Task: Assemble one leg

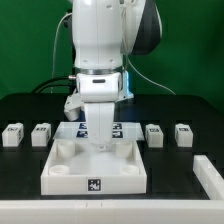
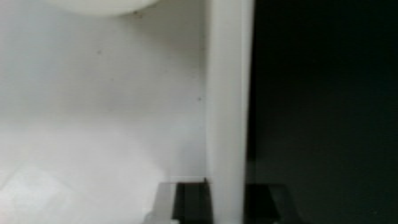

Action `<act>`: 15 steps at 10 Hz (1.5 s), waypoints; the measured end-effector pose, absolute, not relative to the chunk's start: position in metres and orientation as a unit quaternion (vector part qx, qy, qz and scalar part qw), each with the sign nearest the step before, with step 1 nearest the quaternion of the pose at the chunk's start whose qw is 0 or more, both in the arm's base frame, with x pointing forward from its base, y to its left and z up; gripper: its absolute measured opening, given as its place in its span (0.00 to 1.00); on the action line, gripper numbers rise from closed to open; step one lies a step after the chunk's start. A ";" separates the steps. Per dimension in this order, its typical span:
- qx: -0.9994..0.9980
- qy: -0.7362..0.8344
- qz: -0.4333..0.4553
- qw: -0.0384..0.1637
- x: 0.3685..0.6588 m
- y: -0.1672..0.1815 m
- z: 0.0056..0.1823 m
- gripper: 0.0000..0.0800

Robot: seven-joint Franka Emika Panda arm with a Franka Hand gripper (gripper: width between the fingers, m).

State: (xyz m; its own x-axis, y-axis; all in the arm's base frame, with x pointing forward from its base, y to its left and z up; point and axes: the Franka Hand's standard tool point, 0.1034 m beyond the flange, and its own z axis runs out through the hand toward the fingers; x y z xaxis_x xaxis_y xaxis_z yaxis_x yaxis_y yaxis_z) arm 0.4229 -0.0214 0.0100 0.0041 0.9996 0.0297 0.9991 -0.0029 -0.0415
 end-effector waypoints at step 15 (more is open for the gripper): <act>-0.714 -0.698 -0.041 0.026 0.490 0.077 0.010 0.07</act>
Offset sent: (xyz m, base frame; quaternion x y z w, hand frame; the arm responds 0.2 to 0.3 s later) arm 0.0000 0.0000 0.0000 0.0000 0.0000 0.0000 1.0000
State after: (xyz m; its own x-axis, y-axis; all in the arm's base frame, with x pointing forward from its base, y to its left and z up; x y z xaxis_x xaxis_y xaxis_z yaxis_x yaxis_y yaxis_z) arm 0.4901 0.0766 0.0097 0.0224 0.9952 0.0953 0.9995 -0.0244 0.0198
